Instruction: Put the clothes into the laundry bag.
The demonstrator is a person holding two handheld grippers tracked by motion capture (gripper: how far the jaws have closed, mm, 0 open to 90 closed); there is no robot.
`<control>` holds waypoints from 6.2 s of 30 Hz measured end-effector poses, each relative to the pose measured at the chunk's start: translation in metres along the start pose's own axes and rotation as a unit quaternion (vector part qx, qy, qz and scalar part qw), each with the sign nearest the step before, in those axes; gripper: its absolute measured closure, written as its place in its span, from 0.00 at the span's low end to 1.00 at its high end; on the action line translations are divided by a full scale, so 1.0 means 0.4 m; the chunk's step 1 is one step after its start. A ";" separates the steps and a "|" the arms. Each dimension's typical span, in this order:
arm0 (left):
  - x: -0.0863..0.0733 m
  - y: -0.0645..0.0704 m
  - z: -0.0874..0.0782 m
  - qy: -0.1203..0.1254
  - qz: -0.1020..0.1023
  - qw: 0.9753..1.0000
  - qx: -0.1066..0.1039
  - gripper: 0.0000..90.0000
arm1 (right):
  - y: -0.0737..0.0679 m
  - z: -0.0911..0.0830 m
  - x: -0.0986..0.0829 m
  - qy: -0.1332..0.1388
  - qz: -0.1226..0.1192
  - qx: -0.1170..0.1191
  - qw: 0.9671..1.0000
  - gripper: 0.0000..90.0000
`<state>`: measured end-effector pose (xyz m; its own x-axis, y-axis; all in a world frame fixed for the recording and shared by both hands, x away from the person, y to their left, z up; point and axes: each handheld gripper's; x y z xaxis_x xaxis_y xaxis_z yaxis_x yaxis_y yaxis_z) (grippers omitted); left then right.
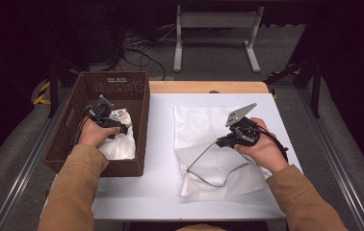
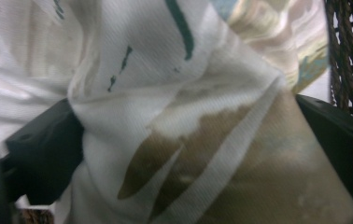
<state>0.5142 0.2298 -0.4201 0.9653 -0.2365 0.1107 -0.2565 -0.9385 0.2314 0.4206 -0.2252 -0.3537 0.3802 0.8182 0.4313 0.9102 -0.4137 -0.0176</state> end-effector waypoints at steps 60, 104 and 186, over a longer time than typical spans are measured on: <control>-0.072 0.058 -0.273 0.149 0.091 0.985 -0.013 0.66 | 0.003 -0.007 0.002 0.003 -0.001 -0.006 1.000 0.99; -0.063 0.259 -0.509 0.196 0.166 0.966 -0.001 0.66 | -0.001 -0.024 0.004 0.012 0.002 -0.020 1.000 0.99; -0.044 0.555 -0.367 0.130 0.288 0.941 -0.124 0.65 | 0.063 -0.136 0.116 0.103 0.071 -0.071 0.990 0.99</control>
<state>0.4331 0.0625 -0.2289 0.6264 -0.5879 0.5119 -0.7680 -0.5778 0.2763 0.4525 -0.2193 -0.2850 0.4475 0.6553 0.6086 0.8127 -0.5820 0.0291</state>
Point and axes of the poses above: each handheld gripper's, and its own axes: z roughly forward along the jaws, x roughly out of its top, y roughly to its right, and after that the axes turned 12 degrees about -y, right-handed
